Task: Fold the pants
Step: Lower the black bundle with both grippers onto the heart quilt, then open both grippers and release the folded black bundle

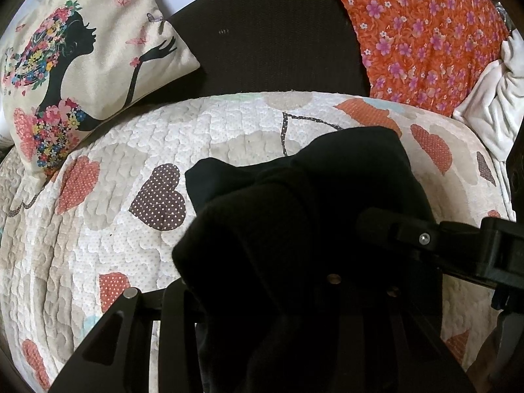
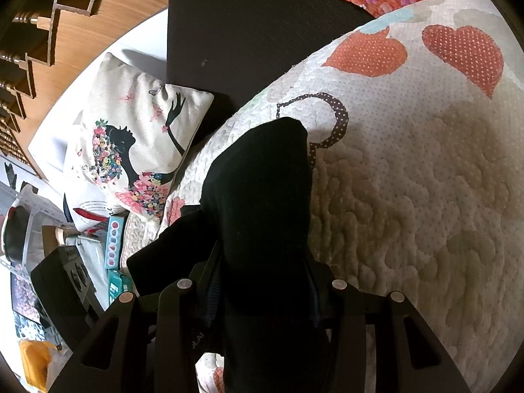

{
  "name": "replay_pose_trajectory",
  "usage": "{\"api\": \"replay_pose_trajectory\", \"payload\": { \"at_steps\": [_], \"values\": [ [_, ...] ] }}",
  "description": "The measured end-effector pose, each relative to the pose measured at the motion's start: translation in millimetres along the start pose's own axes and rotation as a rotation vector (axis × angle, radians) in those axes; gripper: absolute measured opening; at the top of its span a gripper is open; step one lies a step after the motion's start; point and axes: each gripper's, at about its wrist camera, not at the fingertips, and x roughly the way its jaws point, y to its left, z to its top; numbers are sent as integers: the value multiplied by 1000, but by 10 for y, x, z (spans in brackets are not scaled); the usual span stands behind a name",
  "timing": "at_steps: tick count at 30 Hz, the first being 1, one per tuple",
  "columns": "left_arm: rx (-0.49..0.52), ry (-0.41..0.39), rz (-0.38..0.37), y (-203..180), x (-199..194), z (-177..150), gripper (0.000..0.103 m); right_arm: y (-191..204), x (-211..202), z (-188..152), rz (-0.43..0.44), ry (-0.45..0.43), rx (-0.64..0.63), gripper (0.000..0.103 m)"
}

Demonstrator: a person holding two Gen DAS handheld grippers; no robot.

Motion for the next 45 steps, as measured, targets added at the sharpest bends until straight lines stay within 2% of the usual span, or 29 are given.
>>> {"api": "replay_pose_trajectory", "payload": {
  "at_steps": [13,18,21,23,26,28,31,33,35,37,45],
  "values": [
    [9,-12,-14,29,212,48,39,-104,126,97,-18,-1,8,46],
    [-14,-25,-49,114,280,40,52,-176,156,112,-29,-2,9,47],
    [-95,-7,-136,290,353,41,61,-237,163,113,-36,-7,20,51],
    [-181,19,-230,475,438,31,67,-267,153,124,-50,-16,25,57],
    [-320,58,-376,743,593,-33,75,-274,141,138,-59,-27,21,59],
    [-398,36,-470,905,641,-96,75,-247,136,135,-81,-35,-8,63],
    [-459,26,-557,1039,676,-154,75,-238,114,126,-105,-50,-28,67],
    [-506,32,-608,1123,702,-174,75,-263,98,131,-107,-52,-19,68],
    [-588,57,-688,1233,751,-210,75,-260,66,127,-120,-59,-22,69],
    [-650,81,-743,1312,804,-252,75,-237,17,124,-140,-72,-37,71],
    [-776,125,-835,1530,813,-371,75,-155,-229,125,-271,-132,-94,73]
  ]
}}
